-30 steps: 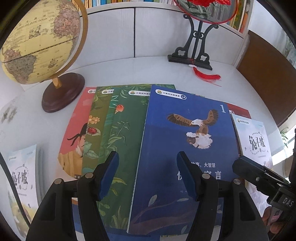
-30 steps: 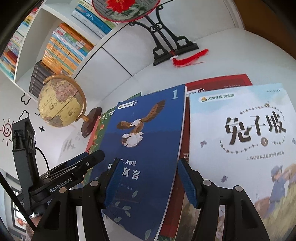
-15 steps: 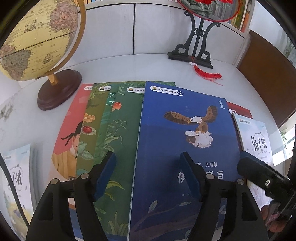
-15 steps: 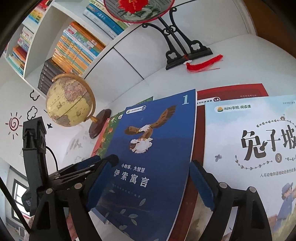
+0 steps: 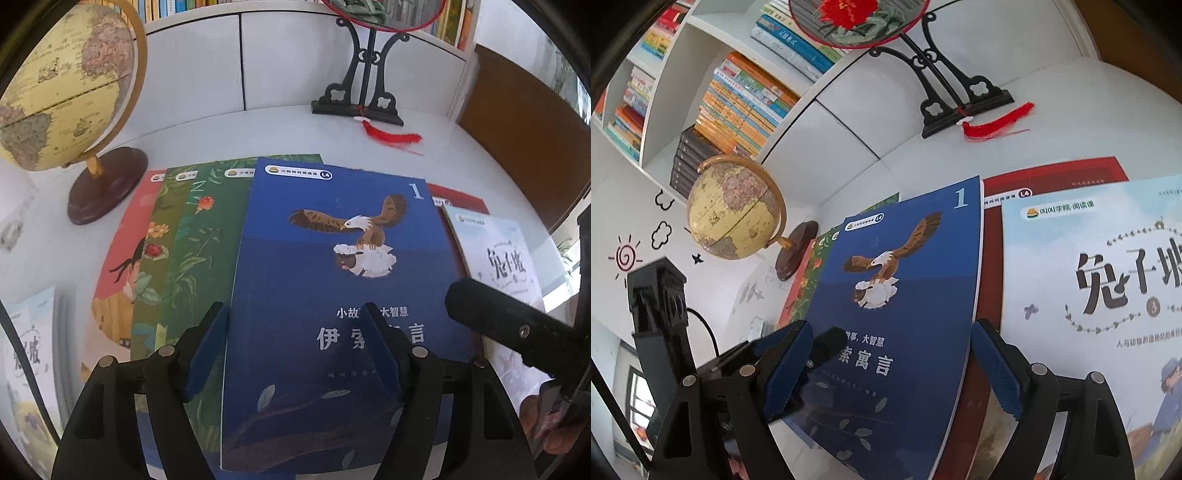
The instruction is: Organize books
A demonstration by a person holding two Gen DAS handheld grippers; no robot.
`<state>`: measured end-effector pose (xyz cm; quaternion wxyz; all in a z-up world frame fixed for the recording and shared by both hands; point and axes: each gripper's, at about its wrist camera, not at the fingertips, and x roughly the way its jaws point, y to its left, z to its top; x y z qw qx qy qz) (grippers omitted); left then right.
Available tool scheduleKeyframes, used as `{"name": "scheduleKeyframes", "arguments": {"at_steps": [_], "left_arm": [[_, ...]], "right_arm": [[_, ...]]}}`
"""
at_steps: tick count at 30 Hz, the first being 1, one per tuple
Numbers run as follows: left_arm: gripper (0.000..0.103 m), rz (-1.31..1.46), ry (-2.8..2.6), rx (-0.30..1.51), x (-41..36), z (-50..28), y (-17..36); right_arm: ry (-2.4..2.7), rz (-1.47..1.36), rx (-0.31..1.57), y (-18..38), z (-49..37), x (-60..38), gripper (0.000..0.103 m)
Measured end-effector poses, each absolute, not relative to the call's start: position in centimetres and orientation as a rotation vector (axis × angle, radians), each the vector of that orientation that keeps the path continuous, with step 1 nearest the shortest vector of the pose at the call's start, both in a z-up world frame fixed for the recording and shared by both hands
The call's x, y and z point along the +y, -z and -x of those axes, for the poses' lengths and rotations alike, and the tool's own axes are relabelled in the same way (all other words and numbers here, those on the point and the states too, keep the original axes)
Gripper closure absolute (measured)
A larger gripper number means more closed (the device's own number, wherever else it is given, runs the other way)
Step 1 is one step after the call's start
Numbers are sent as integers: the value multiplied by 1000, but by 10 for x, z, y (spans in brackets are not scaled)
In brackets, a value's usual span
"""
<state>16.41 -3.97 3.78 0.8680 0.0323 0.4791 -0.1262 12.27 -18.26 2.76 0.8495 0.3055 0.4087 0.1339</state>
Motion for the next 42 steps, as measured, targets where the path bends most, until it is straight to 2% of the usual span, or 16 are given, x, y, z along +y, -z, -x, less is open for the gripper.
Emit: {"name": "scheduleKeyframes", "arguments": {"at_steps": [15,21,24,31,38,42], "left_arm": [[33,3,224,1053,-7,-96,-36],[33,122,199,1094,16,-99,-29],[48,206,233,1102,20,-96,-27],[48,234,229,1115,21,-93,-25],[48,261,256,1128,26,-94,-22],[44,263,243,1134,28,-95,-21]], "right_arm": [[-364,-667,922,-28,-89,-166,16],[-435,-645,954,-26,-65,-171,18],[-457,-635,970,-26,-61,-170,19],[-491,-513,1055,-28,-41,-149,23],[-469,-569,1028,-22,-43,-154,25],[-495,-575,987,-21,-48,-155,26]]}}
